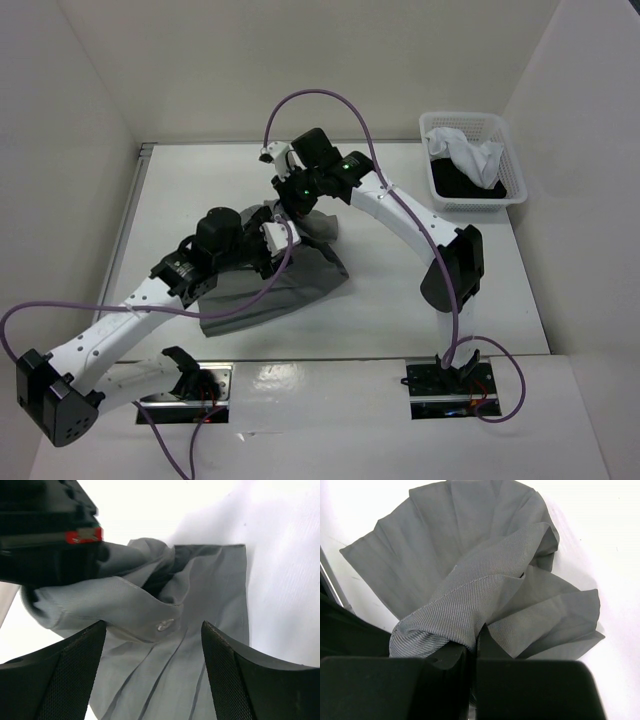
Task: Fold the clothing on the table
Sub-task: Flatten the skirt out
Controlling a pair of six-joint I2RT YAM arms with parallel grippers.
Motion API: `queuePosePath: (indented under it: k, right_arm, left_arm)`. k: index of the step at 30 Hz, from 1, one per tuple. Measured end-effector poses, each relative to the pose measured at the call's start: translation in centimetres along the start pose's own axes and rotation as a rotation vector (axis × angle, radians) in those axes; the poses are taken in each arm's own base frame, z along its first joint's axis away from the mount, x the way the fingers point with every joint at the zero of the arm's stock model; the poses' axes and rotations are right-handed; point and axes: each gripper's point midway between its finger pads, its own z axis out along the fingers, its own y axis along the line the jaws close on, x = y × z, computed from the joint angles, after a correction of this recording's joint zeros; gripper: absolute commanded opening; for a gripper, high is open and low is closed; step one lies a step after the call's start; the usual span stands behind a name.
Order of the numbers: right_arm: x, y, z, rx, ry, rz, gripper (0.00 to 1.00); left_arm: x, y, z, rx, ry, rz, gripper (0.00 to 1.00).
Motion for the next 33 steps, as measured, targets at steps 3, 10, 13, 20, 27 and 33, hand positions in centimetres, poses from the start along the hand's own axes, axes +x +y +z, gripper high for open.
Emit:
queuePosePath:
  k: [3, 10, 13, 20, 27, 33]
  right_arm:
    - [0.0, -0.1, 0.0, 0.002, 0.001, 0.0, 0.0]
    - [0.0, 0.0, 0.0, 0.002, 0.001, 0.0, 0.0]
    - [0.0, 0.0, 0.0, 0.002, 0.001, 0.0, 0.0]
    - [0.6, -0.1, 0.3, 0.0, 0.015, 0.005, 0.0]
    - [1.6, -0.1, 0.6, 0.001, 0.036, 0.012, 0.0]
    - [2.4, -0.6, 0.3, 0.014, 0.05, 0.021, 0.0]
  left_arm:
    - [0.9, -0.3, 0.6, 0.001, 0.026, 0.011, 0.84]
    - [2.4, -0.1, 1.9, -0.03, 0.08, 0.018, 0.68]
    - [2.3, 0.2, 2.1, -0.048, 0.081, 0.024, 0.48]
    - [2.3, 0.9, 2.4, -0.08, 0.084, 0.049, 0.0]
    - [2.3, 0.6, 2.8, -0.074, 0.088, 0.05, 0.0]
    - [1.4, 1.2, 1.5, -0.104, 0.062, 0.052, 0.0]
